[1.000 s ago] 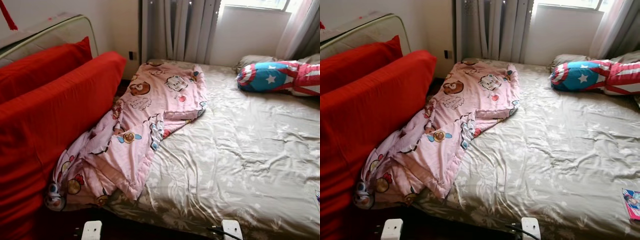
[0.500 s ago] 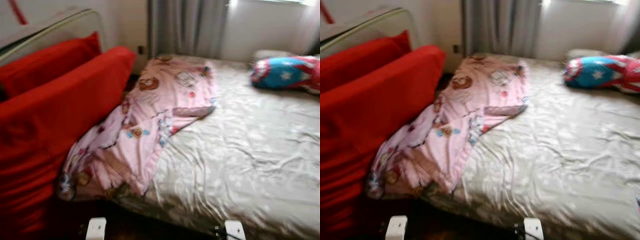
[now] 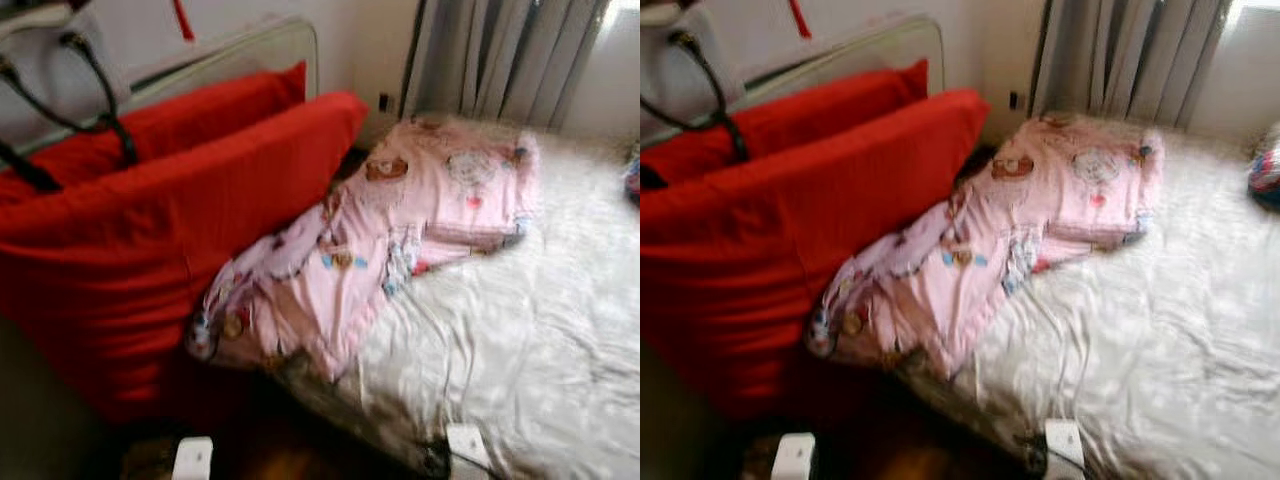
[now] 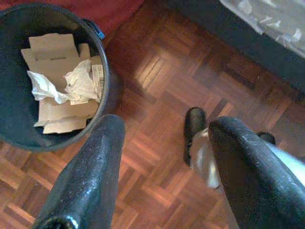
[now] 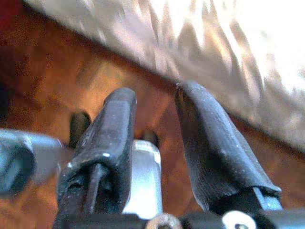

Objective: Clean up the room

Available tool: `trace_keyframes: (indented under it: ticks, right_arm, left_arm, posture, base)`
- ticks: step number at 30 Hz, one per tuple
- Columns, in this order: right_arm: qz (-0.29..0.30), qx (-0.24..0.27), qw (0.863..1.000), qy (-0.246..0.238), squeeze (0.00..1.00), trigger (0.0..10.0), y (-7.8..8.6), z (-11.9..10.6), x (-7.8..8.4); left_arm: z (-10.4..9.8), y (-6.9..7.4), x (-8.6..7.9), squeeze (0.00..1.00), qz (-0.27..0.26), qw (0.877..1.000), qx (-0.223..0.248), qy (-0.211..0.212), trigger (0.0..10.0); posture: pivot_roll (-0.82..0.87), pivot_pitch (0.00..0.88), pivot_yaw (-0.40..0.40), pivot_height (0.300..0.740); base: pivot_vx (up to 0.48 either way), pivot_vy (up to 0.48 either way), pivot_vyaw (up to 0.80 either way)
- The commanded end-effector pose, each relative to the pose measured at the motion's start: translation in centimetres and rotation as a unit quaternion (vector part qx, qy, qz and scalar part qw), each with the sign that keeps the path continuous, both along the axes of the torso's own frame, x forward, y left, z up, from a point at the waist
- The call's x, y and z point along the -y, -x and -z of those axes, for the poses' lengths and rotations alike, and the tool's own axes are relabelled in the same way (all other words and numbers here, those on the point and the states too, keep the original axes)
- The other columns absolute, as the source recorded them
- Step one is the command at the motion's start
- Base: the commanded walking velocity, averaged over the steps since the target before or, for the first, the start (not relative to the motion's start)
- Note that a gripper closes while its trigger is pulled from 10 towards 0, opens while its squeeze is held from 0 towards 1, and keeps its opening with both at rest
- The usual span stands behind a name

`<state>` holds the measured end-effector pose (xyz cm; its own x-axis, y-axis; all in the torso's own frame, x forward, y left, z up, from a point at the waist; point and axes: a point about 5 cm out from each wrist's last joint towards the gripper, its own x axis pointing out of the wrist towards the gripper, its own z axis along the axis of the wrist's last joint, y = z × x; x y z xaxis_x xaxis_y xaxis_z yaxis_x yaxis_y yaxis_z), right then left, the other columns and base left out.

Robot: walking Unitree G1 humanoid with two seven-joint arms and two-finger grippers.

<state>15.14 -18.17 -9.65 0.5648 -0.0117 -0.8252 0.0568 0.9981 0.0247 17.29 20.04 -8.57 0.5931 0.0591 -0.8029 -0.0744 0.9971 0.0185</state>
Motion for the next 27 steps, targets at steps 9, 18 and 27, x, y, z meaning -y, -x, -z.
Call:
trace_keyframes:
  ticks: [9, 18, 27]
  right_arm:
    - [0.006, 0.011, 1.0, -0.001, 0.0, 10.0, -0.74, -0.29, -0.06]
    - [0.007, 0.01, 1.0, -0.001, 0.0, 10.0, -0.75, -0.28, -0.11]
    - [0.0, 0.015, 1.0, 0.003, 0.0, 10.0, -0.87, -0.35, -0.13]
  left_arm:
    - [0.14, 0.24, -0.06, 0.0, 0.004, 1.0, -0.011, -0.004, 10.0]
    - [0.01, 0.05, -0.13, 0.0, 0.006, 1.0, -0.003, -0.005, 10.0]
    - [-0.12, -0.18, -0.28, 0.0, 0.004, 1.0, 0.002, -0.003, 10.0]
  posture:
    - [-0.02, 0.0, 0.001, 0.74]
    - [-0.02, 0.0, 0.002, 0.74]
    - [-0.02, 0.0, 0.003, 0.74]
  base:
    - [0.0, 0.48, 0.0]
    - [0.0, 0.137, 0.0]
    - [0.0, 0.0, 0.06]
